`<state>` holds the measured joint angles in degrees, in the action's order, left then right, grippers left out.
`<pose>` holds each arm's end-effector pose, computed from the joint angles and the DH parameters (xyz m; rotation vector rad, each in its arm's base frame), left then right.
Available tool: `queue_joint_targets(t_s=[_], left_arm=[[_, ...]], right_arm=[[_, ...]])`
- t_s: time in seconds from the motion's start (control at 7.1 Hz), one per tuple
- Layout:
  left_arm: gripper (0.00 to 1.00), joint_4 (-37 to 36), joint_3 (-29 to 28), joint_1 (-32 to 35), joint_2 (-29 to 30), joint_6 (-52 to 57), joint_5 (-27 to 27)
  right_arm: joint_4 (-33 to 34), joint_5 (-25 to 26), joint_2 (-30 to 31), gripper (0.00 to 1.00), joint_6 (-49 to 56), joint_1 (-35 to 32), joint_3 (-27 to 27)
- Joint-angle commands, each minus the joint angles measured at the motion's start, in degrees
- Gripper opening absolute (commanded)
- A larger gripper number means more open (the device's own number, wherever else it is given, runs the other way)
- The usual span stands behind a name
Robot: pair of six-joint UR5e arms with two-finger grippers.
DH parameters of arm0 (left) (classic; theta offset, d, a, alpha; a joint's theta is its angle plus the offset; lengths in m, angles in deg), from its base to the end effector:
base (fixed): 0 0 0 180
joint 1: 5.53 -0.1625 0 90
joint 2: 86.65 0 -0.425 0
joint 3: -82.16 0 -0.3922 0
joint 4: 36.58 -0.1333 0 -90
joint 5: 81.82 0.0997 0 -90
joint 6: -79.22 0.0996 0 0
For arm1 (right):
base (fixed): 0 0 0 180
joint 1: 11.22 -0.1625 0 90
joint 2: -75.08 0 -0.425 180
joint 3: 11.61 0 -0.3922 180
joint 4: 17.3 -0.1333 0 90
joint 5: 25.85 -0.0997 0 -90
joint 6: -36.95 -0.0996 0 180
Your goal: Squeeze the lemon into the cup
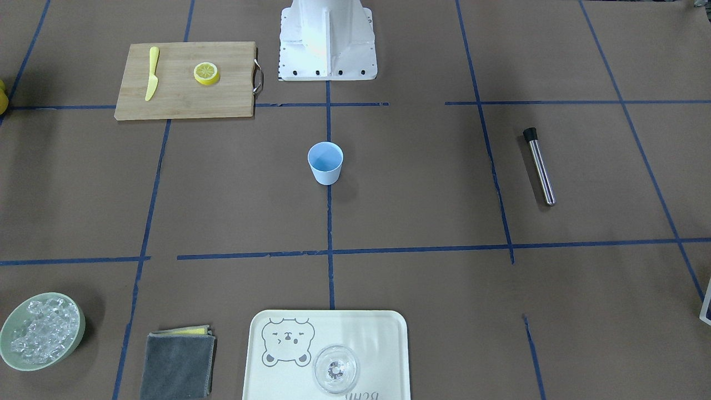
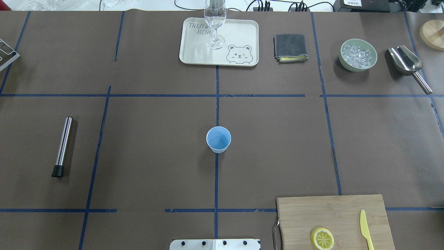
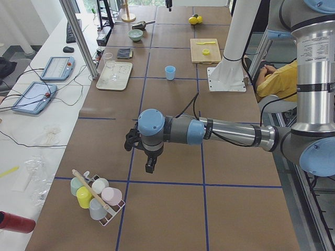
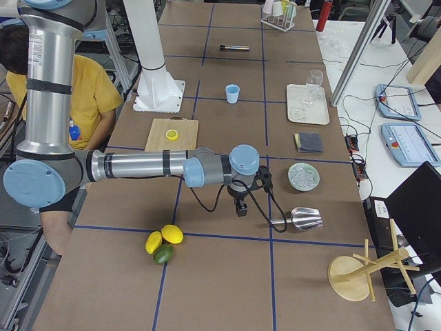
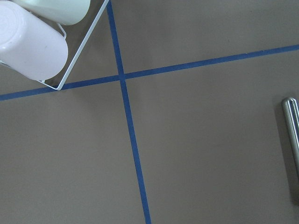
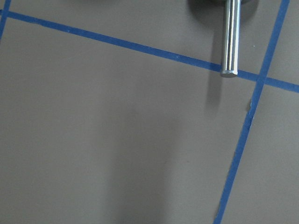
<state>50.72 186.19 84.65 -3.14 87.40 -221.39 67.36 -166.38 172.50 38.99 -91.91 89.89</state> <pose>-0.0589 -0.4454 0.5893 0.1421 0.8576 0.1673 -0.0163 -0.4483 0.6022 0.0978 -0.8903 -0.2572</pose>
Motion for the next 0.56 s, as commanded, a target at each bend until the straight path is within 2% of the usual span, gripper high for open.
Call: queue_joint_targets(t_s=[0.0,0.28,0.42], left_arm=[[1.0,3.1,-0.6,0.0,0.0,-0.1,0.1],[1.0,3.3,-0.5,0.0,0.0,0.0,-0.1],[1.0,3.3,-0.2,0.0,-0.1,0.0,-0.1]], right_arm=[[-0.1,-0.4,0.3,1.0,-8.1,3.1,3.7],[-0.1,-0.1,2.4,1.0,-13.3,8.1,8.2],[-7.1,0.6,4.2,1.0,-25.1,13.7,11.4]])
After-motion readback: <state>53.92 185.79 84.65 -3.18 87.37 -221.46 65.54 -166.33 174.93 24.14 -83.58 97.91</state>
